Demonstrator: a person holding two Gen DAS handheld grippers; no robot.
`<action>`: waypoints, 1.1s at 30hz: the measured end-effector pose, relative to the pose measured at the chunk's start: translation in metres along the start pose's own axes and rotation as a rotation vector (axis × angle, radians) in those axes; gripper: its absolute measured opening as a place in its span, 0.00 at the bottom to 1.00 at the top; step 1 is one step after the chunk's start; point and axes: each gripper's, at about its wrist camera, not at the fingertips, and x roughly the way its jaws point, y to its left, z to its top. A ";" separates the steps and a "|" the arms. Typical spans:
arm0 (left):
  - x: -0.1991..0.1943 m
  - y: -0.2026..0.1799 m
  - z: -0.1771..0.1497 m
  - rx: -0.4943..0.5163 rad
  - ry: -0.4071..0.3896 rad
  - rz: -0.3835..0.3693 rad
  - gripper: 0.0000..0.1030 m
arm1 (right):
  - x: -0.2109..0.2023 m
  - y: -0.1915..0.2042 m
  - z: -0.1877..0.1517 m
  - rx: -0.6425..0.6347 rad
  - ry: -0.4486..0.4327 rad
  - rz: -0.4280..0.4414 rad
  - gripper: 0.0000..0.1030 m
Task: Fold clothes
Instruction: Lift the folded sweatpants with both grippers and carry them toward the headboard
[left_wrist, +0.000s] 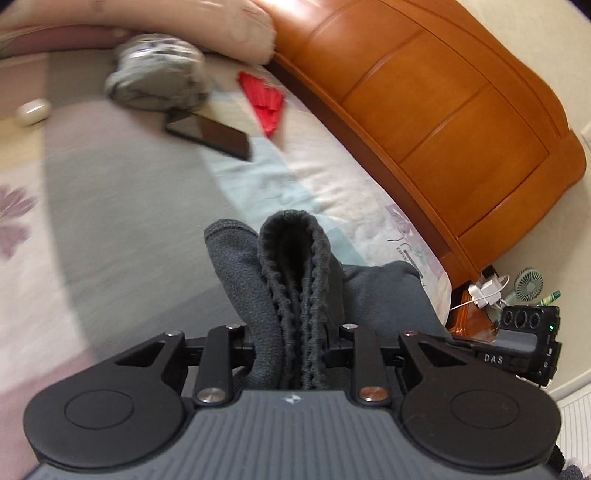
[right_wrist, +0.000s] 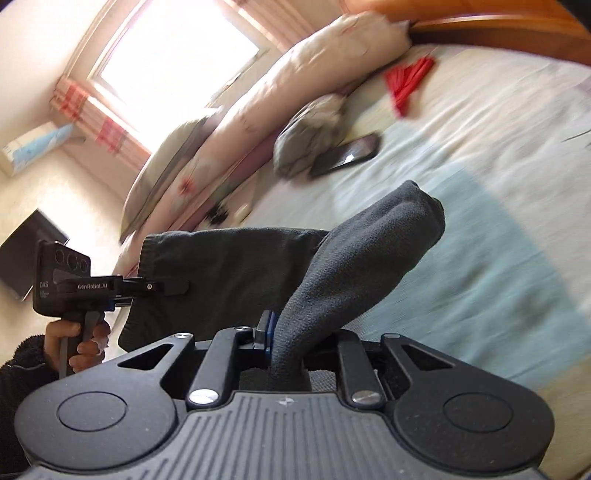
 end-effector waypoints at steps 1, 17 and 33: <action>0.014 -0.010 0.009 0.022 0.012 -0.001 0.25 | -0.006 -0.008 0.003 0.009 -0.025 -0.017 0.18; 0.225 -0.135 0.155 0.308 0.147 0.020 0.25 | -0.044 -0.096 0.043 0.070 -0.352 -0.250 0.22; 0.305 -0.190 0.203 0.498 0.218 0.065 0.25 | -0.025 -0.121 0.040 0.180 -0.440 -0.266 0.23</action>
